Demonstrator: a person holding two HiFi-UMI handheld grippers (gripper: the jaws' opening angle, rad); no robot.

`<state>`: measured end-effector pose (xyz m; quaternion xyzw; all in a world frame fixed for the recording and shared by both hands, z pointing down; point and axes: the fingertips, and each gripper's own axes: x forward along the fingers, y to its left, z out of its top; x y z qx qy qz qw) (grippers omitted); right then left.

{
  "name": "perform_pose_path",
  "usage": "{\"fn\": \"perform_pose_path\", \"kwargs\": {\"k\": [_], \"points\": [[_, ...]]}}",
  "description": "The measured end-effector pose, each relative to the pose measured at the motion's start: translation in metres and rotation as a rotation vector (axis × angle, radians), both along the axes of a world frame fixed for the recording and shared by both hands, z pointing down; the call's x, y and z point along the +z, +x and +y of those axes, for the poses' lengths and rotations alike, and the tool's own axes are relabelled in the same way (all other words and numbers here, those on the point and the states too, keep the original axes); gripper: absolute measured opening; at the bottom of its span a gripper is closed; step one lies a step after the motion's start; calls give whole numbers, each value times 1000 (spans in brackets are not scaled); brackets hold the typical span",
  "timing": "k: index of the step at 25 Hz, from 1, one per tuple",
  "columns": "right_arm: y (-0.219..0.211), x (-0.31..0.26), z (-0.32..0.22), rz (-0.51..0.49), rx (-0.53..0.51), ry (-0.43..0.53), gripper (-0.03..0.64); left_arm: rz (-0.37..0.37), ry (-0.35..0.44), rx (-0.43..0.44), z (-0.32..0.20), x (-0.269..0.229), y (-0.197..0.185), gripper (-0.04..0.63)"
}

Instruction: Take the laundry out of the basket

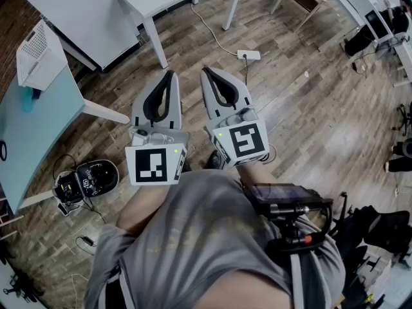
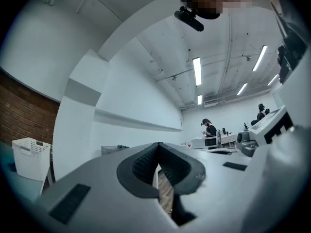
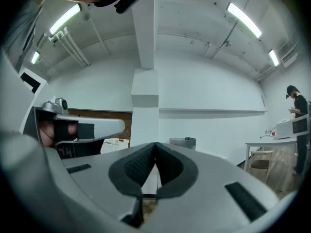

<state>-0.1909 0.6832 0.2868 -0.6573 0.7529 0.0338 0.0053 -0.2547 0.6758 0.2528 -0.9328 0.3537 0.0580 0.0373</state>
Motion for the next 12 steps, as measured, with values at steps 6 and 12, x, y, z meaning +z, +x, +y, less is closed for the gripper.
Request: {"fn": "perform_pose_path", "kwargs": {"k": [6,12], "points": [[19,0,11,-12,8,7,8,-20,1,12,12,1,19,8],[43,3,20,-45,13,20,8,-45,3,22,21,3,44,8]]}}
